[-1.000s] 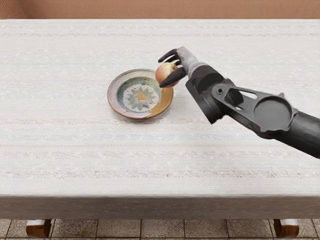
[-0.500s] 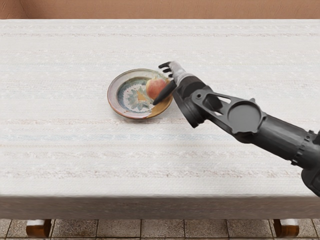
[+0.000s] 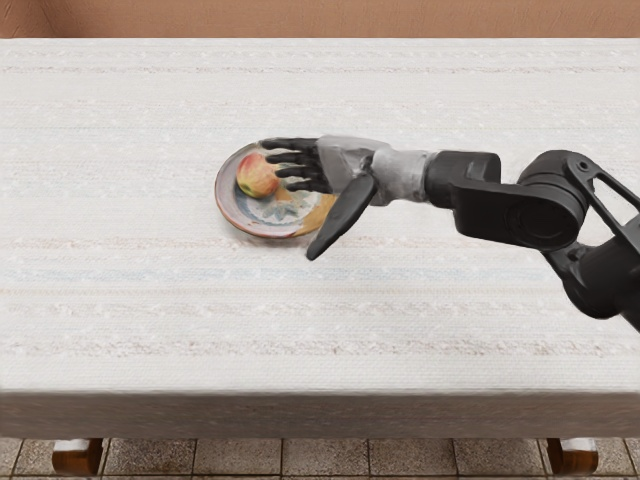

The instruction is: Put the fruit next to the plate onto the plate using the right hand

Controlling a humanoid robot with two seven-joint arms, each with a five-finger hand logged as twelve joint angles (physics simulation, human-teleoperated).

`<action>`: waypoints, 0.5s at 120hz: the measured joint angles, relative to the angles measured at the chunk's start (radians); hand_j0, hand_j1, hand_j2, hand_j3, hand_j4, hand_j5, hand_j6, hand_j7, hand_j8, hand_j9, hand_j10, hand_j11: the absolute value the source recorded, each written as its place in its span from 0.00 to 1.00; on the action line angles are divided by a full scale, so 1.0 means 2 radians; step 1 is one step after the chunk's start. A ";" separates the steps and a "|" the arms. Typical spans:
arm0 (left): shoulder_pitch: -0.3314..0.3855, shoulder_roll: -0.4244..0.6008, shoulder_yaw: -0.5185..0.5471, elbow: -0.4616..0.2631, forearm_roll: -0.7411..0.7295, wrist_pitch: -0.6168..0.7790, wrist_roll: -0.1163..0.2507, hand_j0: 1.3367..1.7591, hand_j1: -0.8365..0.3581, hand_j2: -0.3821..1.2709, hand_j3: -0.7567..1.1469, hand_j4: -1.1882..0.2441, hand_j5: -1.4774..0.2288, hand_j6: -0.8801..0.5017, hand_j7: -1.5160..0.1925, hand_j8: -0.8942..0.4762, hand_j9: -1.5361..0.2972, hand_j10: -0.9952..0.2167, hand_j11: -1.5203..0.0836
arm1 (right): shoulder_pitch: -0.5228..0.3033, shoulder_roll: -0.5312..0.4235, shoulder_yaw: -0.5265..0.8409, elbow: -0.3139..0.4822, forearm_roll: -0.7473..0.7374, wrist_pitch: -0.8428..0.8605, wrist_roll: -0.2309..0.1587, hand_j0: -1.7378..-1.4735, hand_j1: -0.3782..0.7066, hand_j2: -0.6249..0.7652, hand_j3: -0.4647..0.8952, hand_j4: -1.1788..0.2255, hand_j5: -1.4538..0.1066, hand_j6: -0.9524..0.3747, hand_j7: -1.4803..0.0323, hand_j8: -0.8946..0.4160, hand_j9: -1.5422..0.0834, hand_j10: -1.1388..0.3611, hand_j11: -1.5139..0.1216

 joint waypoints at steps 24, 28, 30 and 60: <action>0.004 0.000 0.000 0.000 -0.001 0.000 0.000 0.76 0.99 0.23 0.40 0.83 0.87 0.64 0.89 0.65 0.84 0.82 0.95 | -0.117 -0.031 0.133 0.004 0.108 0.101 0.000 0.30 0.05 0.45 0.34 0.82 0.91 0.70 0.96 0.67 0.93 0.74 0.90; 0.005 0.000 0.000 0.000 -0.001 0.000 0.000 0.76 0.99 0.23 0.40 0.83 0.87 0.64 0.89 0.65 0.84 0.82 0.95 | -0.131 -0.036 0.147 0.002 0.120 0.106 0.000 0.30 0.05 0.45 0.34 0.82 0.91 0.70 0.96 0.67 0.93 0.74 0.91; 0.005 0.000 0.000 0.000 -0.001 0.000 0.000 0.76 0.99 0.23 0.40 0.83 0.87 0.64 0.89 0.65 0.84 0.82 0.95 | -0.136 -0.038 0.152 0.000 0.126 0.108 0.000 0.30 0.05 0.45 0.34 0.82 0.91 0.70 0.96 0.67 0.93 0.74 0.91; 0.004 0.000 0.000 0.000 -0.001 0.000 0.000 0.76 0.99 0.23 0.40 0.83 0.87 0.64 0.89 0.65 0.84 0.82 0.95 | -0.225 -0.080 0.249 -0.025 0.211 0.118 0.000 0.30 0.05 0.45 0.34 0.83 0.92 0.70 0.96 0.67 0.93 0.75 0.91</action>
